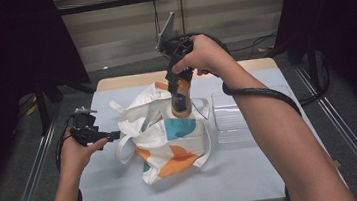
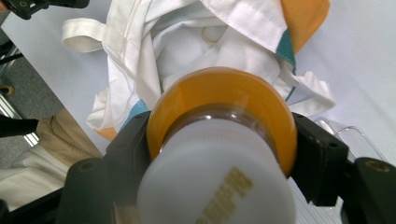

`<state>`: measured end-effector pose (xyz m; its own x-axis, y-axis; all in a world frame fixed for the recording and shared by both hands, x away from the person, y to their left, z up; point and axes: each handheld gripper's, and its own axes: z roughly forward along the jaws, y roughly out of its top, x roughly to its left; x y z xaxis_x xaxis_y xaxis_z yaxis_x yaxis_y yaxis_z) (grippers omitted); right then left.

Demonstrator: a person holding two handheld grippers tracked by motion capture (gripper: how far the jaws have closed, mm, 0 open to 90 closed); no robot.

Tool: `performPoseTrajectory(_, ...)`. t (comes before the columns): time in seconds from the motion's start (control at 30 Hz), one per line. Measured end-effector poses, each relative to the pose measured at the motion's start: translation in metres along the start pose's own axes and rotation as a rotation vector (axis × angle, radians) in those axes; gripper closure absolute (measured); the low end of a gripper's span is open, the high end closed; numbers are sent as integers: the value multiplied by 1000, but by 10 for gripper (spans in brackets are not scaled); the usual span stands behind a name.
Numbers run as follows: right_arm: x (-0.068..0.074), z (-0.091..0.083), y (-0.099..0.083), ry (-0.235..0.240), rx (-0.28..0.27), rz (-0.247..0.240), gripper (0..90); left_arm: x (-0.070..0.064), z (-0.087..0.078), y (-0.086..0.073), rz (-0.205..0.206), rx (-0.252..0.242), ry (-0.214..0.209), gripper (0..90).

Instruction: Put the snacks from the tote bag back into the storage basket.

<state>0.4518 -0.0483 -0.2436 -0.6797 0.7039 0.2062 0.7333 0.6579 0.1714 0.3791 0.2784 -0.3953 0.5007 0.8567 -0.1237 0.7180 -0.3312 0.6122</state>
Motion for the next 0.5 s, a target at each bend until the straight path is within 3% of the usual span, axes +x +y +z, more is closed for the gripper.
performPoseTrajectory(0.5, -24, -10, -24, -14, 2, 38, 307, -1, 1, 0, 6, 11, 3, 74)
